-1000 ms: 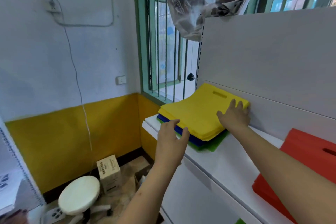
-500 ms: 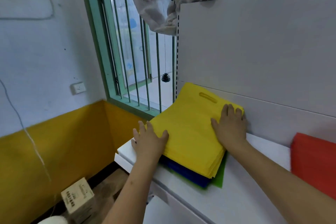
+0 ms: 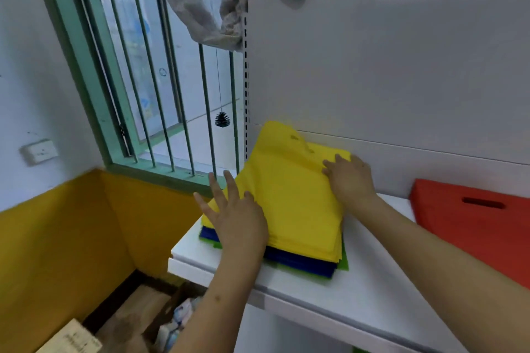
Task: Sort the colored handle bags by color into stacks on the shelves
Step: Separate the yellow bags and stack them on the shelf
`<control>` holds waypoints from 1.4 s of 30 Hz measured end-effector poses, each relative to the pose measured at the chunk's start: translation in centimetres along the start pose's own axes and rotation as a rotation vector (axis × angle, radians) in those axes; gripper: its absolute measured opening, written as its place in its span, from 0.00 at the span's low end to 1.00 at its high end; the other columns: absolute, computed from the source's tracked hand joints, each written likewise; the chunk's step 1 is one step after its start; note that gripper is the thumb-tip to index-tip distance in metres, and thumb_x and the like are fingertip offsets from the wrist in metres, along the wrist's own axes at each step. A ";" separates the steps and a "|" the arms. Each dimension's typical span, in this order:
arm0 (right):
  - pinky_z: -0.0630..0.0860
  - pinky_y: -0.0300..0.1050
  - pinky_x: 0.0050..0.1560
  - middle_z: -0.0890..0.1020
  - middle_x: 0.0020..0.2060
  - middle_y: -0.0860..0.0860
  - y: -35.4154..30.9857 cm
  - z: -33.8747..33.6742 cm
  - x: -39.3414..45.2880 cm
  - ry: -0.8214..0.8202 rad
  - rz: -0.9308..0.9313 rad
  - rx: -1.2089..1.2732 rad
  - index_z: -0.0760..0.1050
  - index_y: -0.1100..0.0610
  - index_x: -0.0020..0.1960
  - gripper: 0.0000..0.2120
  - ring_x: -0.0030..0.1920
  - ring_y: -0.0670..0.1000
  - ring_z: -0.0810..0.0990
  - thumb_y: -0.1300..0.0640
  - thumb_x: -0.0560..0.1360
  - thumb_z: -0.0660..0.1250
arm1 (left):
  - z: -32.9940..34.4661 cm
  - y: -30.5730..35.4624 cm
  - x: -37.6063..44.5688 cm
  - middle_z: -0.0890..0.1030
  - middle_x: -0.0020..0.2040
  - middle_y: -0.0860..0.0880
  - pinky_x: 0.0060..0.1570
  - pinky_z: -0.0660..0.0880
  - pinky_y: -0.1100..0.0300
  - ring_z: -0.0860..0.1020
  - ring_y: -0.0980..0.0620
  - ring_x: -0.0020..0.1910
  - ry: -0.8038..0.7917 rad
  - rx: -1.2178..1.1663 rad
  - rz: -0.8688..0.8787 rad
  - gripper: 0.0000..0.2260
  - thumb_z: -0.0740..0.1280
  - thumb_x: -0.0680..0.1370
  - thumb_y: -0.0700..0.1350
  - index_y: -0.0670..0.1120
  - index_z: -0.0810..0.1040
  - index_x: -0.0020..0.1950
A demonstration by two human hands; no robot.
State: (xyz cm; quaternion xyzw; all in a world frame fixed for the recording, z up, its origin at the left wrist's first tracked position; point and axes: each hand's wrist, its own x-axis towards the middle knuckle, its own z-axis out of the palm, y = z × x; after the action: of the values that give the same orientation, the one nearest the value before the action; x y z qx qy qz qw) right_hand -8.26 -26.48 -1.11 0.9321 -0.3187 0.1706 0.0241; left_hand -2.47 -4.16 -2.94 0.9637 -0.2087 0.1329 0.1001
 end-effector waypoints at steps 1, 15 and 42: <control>0.68 0.53 0.60 0.69 0.68 0.58 0.5 -0.9 -0.6 0.002 0.051 0.037 0.71 0.50 0.69 0.21 0.65 0.63 0.70 0.48 0.84 0.46 | -0.4 -0.1 -0.4 0.44 0.81 0.45 0.69 0.32 0.33 0.36 0.38 0.77 0.045 -0.094 0.014 0.16 0.52 0.83 0.51 0.54 0.77 0.63; 0.70 0.40 0.53 0.83 0.56 0.50 16.6 -12.2 -16.4 0.335 0.445 0.543 0.82 0.55 0.59 0.13 0.57 0.50 0.79 0.53 0.80 0.62 | -3.4 13.0 -10.2 0.81 0.56 0.54 0.37 0.74 0.74 0.79 0.65 0.46 -0.226 -1.608 0.107 0.22 0.61 0.76 0.33 0.50 0.76 0.67; 0.69 0.39 0.55 0.80 0.60 0.54 68.0 -14.6 -42.0 0.528 0.887 0.359 0.78 0.58 0.62 0.18 0.59 0.55 0.78 0.69 0.76 0.61 | -2.4 56.6 -33.6 0.79 0.44 0.44 0.39 0.75 0.58 0.80 0.46 0.41 -0.823 -0.813 0.548 0.15 0.72 0.74 0.42 0.42 0.76 0.59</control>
State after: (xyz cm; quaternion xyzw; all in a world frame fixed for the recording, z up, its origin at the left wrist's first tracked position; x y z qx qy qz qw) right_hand -84.66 -53.76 -5.67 0.6232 -0.6301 0.4444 -0.1306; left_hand -56.74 -41.43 -2.95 0.7328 -0.5026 -0.3172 0.3315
